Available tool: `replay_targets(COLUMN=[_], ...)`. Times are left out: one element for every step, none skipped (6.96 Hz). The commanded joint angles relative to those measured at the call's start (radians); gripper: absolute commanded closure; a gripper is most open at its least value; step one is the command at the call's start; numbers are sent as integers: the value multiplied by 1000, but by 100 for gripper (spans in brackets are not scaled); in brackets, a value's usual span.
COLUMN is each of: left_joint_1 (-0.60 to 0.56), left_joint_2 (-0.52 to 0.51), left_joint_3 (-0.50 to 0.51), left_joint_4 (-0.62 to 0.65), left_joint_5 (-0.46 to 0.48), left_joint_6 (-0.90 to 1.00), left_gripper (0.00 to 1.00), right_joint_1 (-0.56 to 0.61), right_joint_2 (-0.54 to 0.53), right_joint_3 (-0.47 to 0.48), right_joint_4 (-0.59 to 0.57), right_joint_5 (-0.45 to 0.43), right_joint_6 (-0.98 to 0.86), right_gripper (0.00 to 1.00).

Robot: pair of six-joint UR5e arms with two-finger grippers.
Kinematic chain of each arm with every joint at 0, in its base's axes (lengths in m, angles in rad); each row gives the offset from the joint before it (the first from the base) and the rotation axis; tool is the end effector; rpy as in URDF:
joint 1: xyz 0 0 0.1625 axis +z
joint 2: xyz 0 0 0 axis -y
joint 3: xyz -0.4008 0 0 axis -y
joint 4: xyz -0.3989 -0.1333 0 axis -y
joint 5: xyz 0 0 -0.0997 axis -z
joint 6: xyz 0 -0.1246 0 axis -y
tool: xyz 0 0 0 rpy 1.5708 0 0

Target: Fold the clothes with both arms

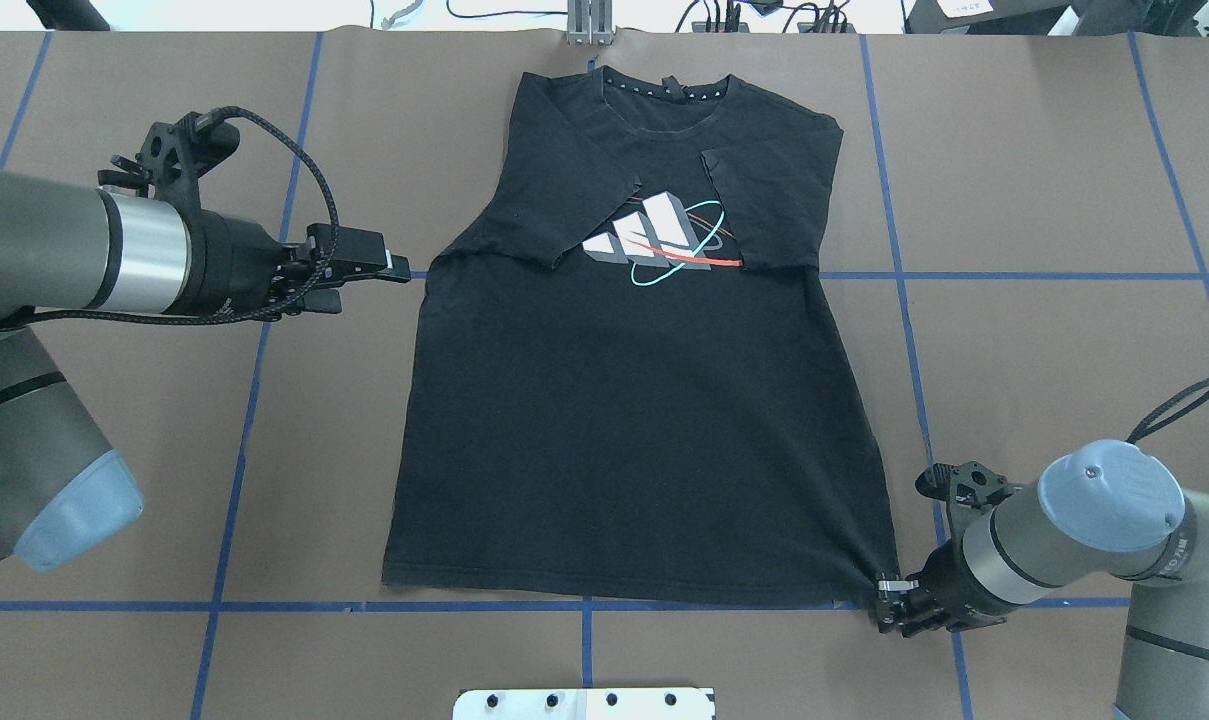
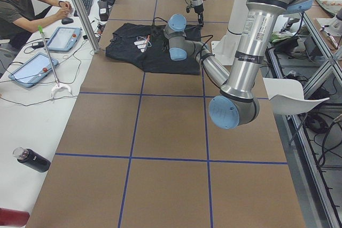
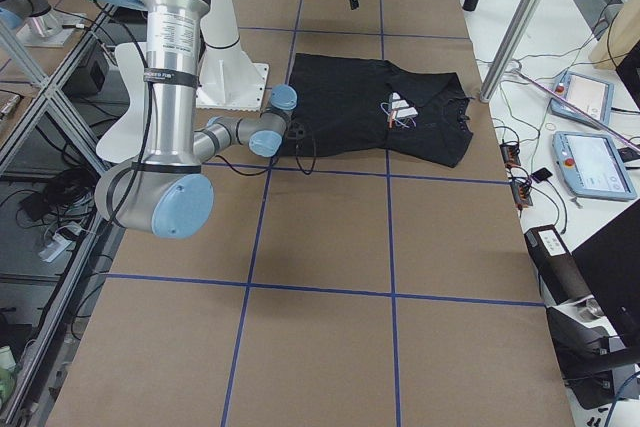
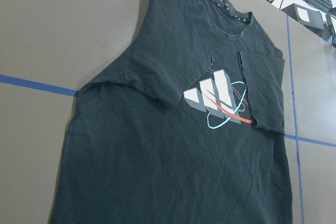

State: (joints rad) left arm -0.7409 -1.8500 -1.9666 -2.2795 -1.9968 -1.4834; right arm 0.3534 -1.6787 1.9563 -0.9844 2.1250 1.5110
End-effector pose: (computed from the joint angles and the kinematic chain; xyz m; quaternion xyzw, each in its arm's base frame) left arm 0.3520 -0.4329 0.2216 0.1019 0.6363 -0.1139 0.7561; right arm -0.4323 -0.2317 0.4446 -0.1605 -0.4451 0.0145 0.8808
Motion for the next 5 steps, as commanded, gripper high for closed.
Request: replay_targets(left_joint_1=[0,-2,-2,-2,0], left_joint_2=[0,0,0,2,5], left_joint_3=[0,0,-1,-2,-2], left_joint_4=[0,0,0,0,0], left_joint_5=[1,1,1,1,1], left_joint_6=[0,0,0,-2,-6], left_gripper=[0,0,0,0,0], right_joint_1=[1,1,10,39,44], right_joint_2=[-1,-1,-1,-2,-1], right_joint_3=[6,12,24,38,42], right_joint_4=[0,1,1,1,1], right_joint_5=[1,1,9,35,36], right_joint_6=[0,0,-2,-2,-6], right_gripper=[100,100,100,100,100])
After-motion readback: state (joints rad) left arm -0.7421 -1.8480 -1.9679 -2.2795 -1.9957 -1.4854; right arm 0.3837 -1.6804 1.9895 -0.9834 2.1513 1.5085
